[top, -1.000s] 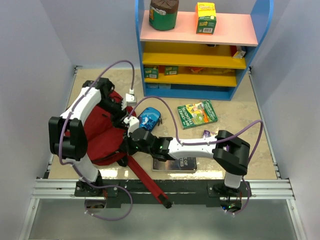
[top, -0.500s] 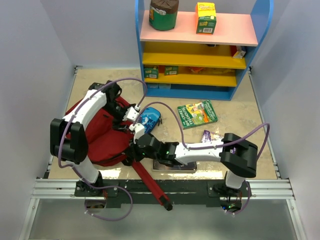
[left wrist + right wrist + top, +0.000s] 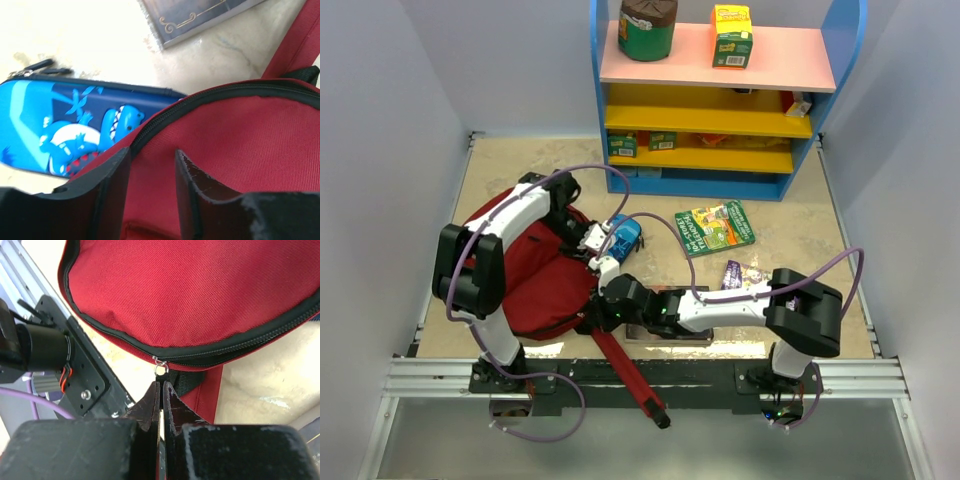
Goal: Pack the student bag
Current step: Unzip the student bag at the center of the board.
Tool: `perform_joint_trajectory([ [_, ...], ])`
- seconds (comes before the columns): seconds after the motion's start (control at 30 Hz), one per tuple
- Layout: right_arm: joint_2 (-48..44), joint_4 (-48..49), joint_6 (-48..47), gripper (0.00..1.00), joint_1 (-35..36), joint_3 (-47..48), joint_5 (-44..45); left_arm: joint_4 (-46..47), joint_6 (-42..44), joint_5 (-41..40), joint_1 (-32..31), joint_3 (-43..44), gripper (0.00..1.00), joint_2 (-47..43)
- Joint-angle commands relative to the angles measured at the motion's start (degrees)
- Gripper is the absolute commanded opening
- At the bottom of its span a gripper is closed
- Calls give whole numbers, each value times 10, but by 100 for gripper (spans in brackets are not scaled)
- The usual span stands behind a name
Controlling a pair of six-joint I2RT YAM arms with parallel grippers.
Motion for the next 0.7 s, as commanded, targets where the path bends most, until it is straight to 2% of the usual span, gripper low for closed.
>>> perform_joint_trajectory([
  [0.0, -47, 82, -5, 0, -18, 27, 25, -14, 50, -21, -26, -36, 42, 9],
  [0.03, -48, 80, -10, 0, -19, 34, 25, -15, 51, -20, -27, -41, 41, 8],
  [0.13, -50, 75, -18, 0, -25, 49, 28, -14, 49, -13, -28, -49, 21, 4],
  [0.17, -51, 73, -21, 0, -27, 52, 28, -11, 45, -13, -28, -49, 1, 4],
  [0.3, -58, 63, -37, 0, -43, 77, 30, 13, -13, -8, -20, -28, 0, 8],
  [0.37, -61, 52, -51, 0, -53, 100, 29, 19, -51, 12, -2, 15, 0, 14],
  [0.53, -45, 17, -76, 0, -76, 166, 31, 23, -191, 143, 106, 192, 0, 58],
  [0.6, -32, 4, -79, 0, -81, 181, 31, 29, -225, 165, 141, 226, 0, 78],
  [0.67, -19, -2, -80, 0, -85, 196, 34, 84, -279, 165, 161, 227, 0, 67],
])
